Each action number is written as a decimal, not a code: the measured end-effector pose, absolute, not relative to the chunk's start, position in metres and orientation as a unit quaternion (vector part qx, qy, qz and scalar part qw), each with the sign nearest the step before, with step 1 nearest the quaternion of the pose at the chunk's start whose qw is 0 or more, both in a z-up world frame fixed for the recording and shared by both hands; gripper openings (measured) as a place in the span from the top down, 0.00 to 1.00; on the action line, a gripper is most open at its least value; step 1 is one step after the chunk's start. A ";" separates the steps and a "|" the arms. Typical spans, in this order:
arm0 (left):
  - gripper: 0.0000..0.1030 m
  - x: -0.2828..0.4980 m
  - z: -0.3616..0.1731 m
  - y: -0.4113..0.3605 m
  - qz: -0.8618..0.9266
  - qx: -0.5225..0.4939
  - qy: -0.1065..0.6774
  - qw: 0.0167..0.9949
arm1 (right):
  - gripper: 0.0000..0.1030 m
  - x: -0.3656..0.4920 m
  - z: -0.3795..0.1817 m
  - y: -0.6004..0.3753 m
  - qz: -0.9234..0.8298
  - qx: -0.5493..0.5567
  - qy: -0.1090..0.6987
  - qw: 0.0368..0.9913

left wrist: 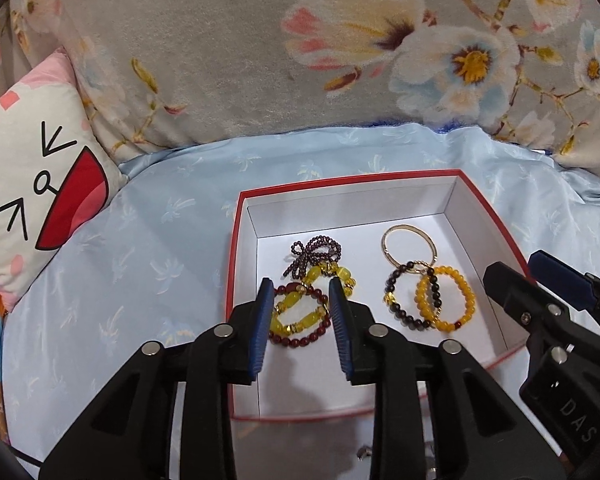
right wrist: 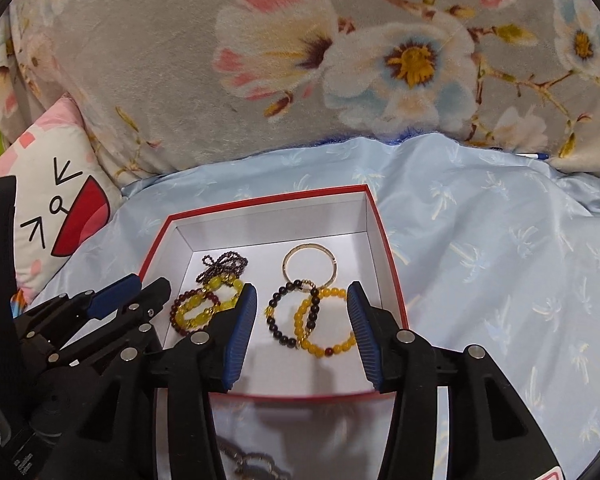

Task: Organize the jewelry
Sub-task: 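Open both grippers to release the bracelets and lift out of the box, then grasp the gold chain bracelet with the left gripper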

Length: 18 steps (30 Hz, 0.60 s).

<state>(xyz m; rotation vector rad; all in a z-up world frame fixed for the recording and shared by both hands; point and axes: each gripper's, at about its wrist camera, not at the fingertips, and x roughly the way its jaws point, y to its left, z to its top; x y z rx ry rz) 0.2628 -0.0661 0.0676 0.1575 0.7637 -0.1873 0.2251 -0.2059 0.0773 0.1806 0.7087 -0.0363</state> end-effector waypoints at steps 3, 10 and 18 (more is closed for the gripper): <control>0.70 0.247 0.071 -0.065 -0.091 0.080 0.366 0.923 | 0.49 0.208 0.080 -0.204 -0.012 0.092 0.346 0.934; 0.68 0.212 0.071 -0.055 -0.097 0.080 0.373 0.919 | 0.49 0.168 0.082 -0.200 -0.008 0.102 0.348 0.932; 0.64 0.166 0.060 -0.034 -0.097 0.089 0.381 0.915 | 0.44 0.115 0.064 -0.199 -0.005 0.110 0.367 0.924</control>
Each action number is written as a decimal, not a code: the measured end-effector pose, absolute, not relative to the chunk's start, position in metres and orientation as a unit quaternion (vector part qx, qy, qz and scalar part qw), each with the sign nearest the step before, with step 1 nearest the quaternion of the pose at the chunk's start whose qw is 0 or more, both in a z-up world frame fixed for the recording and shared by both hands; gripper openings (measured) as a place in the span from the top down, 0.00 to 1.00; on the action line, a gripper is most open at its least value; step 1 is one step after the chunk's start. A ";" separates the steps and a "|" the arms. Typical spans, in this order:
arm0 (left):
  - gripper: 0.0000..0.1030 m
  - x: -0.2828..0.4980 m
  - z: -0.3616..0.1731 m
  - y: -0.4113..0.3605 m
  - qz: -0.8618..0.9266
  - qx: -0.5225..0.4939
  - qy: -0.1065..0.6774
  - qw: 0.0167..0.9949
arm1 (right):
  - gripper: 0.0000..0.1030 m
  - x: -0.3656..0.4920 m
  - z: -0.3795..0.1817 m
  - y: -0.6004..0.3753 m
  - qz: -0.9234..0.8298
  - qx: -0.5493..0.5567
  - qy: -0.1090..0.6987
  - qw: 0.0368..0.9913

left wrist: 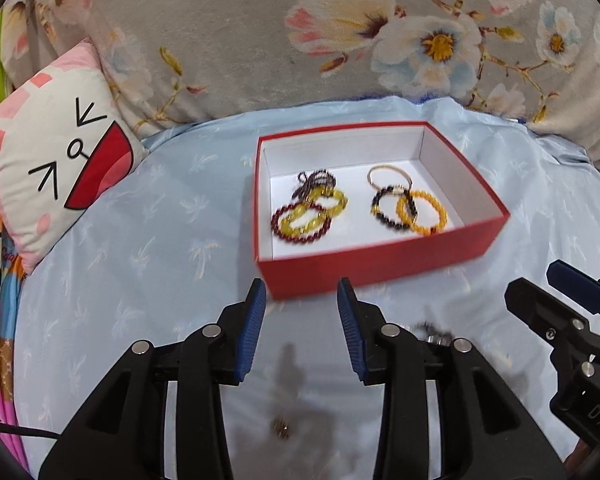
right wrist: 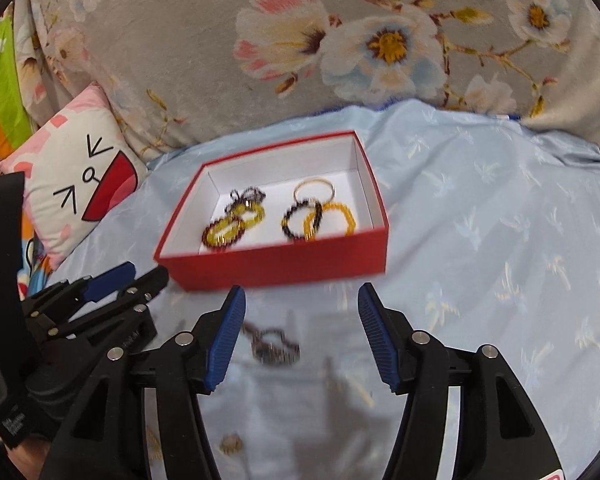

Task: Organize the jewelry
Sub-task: 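Grasp the gold chain bracelet with the left gripper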

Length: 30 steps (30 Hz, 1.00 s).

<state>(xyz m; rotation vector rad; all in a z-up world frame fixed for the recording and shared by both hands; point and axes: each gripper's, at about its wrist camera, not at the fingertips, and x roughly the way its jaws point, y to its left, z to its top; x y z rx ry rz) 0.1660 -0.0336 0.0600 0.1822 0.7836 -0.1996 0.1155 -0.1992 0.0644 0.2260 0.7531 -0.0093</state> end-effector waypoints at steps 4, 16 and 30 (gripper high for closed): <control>0.63 0.142 0.045 -0.016 -0.099 0.084 0.397 0.909 | 0.44 0.092 0.041 -0.197 -0.002 0.117 0.391 0.913; 0.62 0.077 0.012 0.037 -0.079 0.068 0.429 0.897 | 0.44 0.040 0.009 -0.189 -0.002 0.117 0.421 0.900; 0.49 0.057 -0.013 0.056 -0.076 0.042 0.445 0.891 | 0.44 0.020 0.003 -0.181 0.009 0.123 0.431 0.894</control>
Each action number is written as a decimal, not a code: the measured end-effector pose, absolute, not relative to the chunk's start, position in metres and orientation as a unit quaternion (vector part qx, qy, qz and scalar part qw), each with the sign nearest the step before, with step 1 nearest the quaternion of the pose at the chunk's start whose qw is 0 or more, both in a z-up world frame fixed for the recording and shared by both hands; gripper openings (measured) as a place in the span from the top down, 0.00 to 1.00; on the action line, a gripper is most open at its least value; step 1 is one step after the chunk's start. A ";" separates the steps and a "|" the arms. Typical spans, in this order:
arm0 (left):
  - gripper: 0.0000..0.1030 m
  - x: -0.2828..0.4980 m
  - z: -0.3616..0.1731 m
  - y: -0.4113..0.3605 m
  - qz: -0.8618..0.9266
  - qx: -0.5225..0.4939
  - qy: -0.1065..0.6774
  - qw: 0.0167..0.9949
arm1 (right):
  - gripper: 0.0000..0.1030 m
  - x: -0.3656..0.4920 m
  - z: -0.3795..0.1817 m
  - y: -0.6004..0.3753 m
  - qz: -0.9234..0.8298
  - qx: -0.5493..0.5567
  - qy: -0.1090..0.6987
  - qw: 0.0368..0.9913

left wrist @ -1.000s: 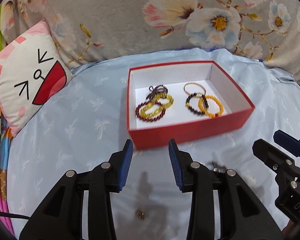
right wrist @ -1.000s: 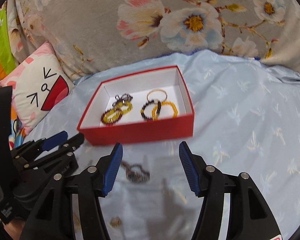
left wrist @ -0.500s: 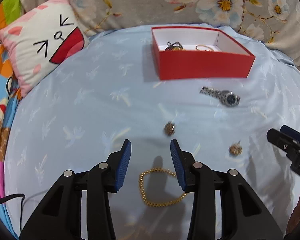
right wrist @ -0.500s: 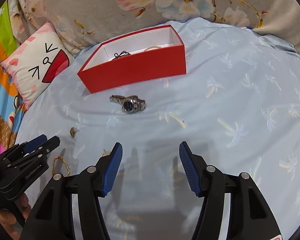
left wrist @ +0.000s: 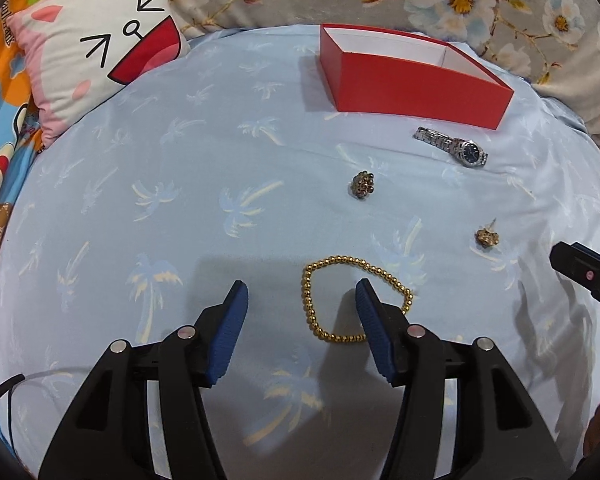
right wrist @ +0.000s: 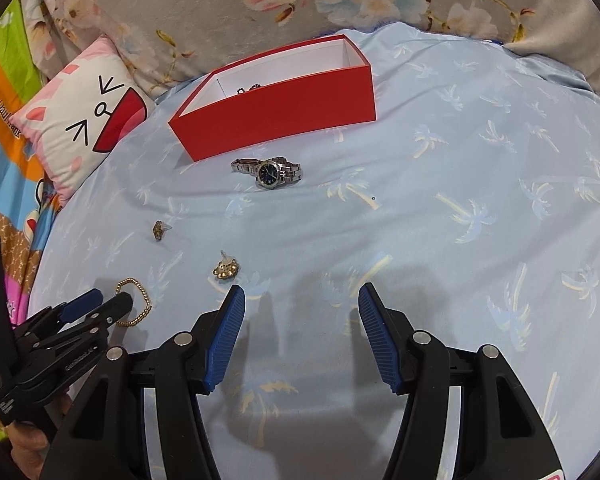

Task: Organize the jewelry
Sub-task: 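Grasp the gold chain bracelet with the left gripper, then grasp the silver wristwatch with the right gripper while the left gripper holds the gold chain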

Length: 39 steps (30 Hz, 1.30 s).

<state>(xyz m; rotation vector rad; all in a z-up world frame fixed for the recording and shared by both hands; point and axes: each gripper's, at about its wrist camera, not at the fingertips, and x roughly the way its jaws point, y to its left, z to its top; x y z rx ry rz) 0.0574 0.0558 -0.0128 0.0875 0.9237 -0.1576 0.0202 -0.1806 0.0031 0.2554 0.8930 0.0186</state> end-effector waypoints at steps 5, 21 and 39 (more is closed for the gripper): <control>0.57 0.060 -0.013 0.051 -0.077 0.048 0.434 0.896 | 0.44 0.021 0.002 -0.175 0.013 0.116 0.431 0.895; 0.96 0.066 -0.012 0.044 -0.124 0.018 0.421 0.898 | 0.44 0.026 -0.001 -0.167 0.022 0.113 0.436 0.893; 0.96 0.095 0.005 0.030 -0.128 0.000 0.416 0.901 | 0.44 0.086 0.001 -0.174 0.020 0.113 0.429 0.896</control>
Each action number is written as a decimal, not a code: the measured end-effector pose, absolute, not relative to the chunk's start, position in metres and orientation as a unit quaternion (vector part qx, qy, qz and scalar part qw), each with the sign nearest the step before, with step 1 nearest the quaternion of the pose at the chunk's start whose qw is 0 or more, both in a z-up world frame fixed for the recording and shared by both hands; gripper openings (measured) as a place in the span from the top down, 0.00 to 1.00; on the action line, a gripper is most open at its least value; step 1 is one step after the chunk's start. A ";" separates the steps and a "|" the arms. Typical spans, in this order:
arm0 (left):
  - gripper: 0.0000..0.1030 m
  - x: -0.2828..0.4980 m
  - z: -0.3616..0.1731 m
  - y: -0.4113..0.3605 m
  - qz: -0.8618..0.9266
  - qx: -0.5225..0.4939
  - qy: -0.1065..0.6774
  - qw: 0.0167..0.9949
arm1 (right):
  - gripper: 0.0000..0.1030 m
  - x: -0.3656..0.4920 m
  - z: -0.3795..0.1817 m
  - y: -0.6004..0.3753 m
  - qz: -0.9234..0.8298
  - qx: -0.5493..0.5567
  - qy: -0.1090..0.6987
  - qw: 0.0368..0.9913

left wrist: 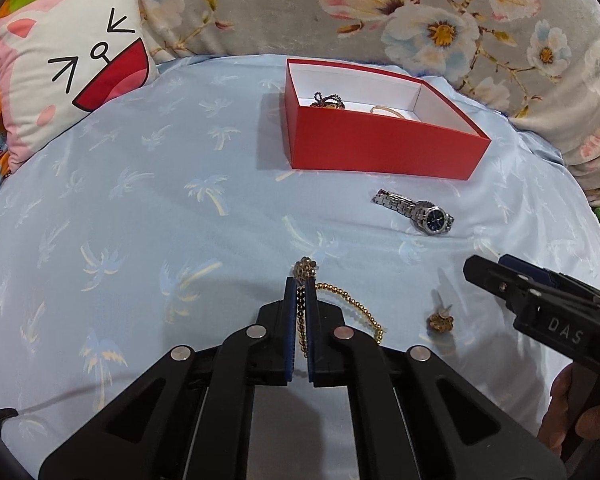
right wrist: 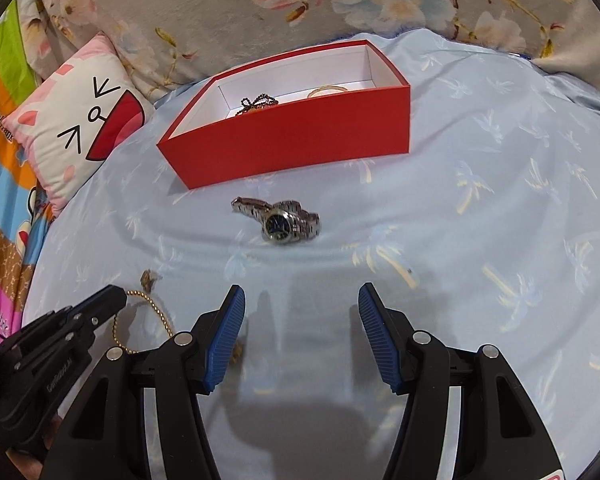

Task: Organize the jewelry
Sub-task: 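Grasp the silver wristwatch with the right gripper while the left gripper holds the gold chain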

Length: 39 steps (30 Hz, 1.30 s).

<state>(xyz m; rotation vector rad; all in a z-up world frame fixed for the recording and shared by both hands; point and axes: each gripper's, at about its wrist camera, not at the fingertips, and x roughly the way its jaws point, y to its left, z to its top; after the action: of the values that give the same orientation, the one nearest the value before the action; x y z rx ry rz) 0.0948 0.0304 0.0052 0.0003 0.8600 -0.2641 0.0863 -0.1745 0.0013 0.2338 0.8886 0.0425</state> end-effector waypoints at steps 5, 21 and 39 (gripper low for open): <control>0.96 0.099 -0.002 0.033 -0.127 -0.001 0.423 0.897 | 0.44 0.088 0.001 -0.172 0.028 0.114 0.429 0.896; 0.96 0.090 -0.011 0.037 -0.126 -0.001 0.433 0.893 | 0.44 0.071 0.001 -0.165 0.038 0.105 0.428 0.897; 0.96 0.098 -0.012 0.038 -0.124 -0.005 0.433 0.893 | 0.67 0.149 -0.010 -0.161 0.065 0.052 0.427 0.901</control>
<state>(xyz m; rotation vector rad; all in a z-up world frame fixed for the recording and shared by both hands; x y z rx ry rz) 0.0977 0.0381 -0.0118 -0.0114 0.8982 -0.2566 0.1490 -0.1605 -0.0101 0.1081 0.8824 0.1340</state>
